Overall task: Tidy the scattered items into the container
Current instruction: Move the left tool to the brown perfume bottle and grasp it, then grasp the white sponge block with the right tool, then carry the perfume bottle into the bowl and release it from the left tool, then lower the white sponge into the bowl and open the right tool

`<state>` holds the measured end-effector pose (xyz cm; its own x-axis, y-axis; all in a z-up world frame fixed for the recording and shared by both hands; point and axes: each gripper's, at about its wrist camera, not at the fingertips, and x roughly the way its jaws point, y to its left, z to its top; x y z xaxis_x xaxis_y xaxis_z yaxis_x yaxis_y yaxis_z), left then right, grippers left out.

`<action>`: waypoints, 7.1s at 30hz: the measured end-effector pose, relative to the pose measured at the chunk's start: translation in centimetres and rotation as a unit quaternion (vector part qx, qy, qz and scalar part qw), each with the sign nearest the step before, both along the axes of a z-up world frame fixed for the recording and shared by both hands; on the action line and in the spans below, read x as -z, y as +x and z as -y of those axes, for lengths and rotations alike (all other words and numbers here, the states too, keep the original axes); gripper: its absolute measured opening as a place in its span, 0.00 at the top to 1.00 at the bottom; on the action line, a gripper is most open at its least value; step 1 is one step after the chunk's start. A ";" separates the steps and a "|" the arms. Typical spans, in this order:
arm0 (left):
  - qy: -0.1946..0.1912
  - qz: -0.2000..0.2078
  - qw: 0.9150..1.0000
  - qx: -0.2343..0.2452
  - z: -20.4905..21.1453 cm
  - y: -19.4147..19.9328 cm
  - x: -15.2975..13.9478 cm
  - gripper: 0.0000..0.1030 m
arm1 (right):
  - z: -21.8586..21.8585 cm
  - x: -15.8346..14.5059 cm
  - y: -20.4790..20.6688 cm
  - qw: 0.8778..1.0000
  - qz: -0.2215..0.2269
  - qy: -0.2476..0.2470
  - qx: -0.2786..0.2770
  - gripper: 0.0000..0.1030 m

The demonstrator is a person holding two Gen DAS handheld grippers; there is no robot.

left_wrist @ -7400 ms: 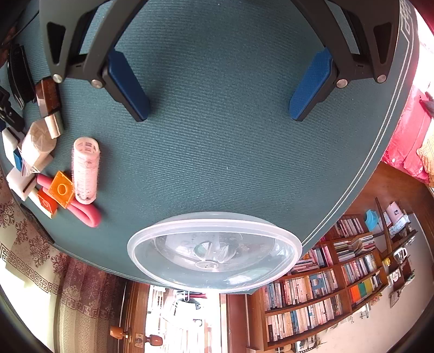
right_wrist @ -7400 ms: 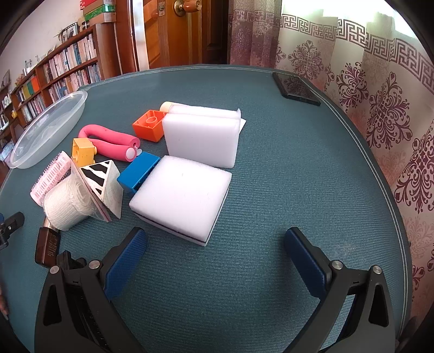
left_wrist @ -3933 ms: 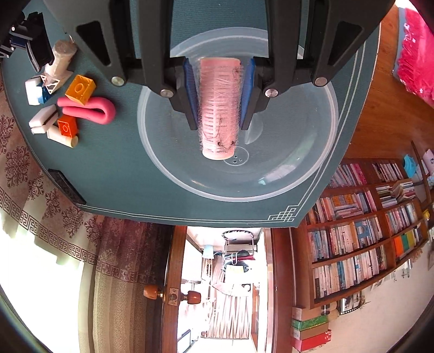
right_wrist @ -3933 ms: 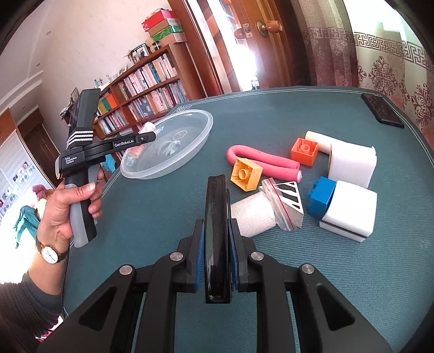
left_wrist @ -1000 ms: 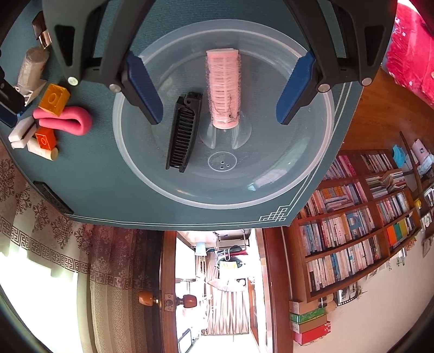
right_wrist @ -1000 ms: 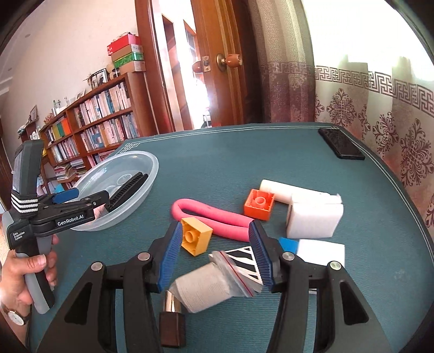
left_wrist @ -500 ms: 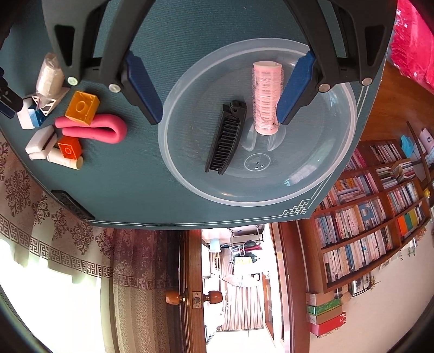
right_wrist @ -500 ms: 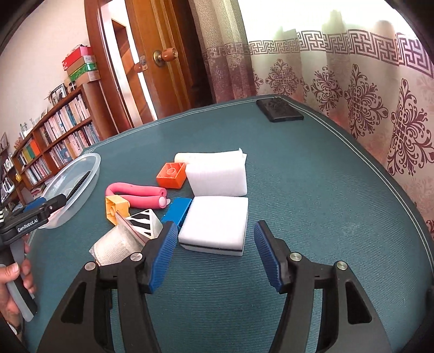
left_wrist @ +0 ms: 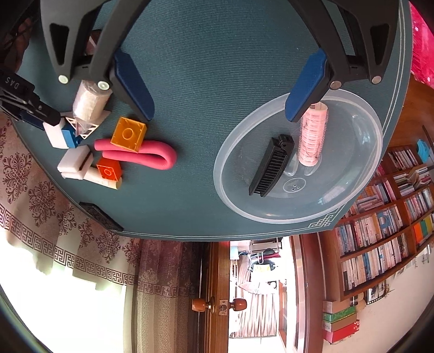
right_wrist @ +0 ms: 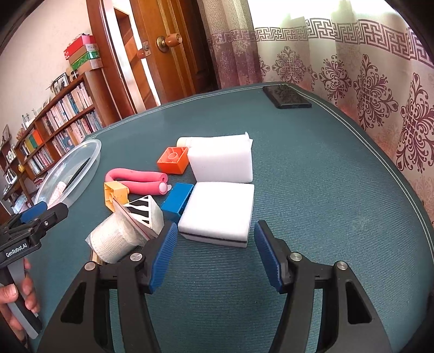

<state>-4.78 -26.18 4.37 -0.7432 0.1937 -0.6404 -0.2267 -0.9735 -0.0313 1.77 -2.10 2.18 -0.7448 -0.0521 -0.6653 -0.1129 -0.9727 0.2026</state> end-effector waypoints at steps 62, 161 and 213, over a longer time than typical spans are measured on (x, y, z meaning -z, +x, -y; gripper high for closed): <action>-0.005 0.066 0.995 0.078 -6.1 4.7 3.2 0.78 | -1.8 0.6 -2.2 1.000 0.023 -0.007 0.013 0.33; 0.065 -0.018 0.988 -0.137 13.7 -7.9 -3.2 0.78 | 21.4 -6.7 -11.4 0.978 -0.081 0.031 -0.191 0.46; 0.028 -0.065 0.986 -0.153 11.6 -6.1 -4.2 0.00 | 16.7 -3.6 -7.5 0.984 -0.041 -0.032 -0.173 0.30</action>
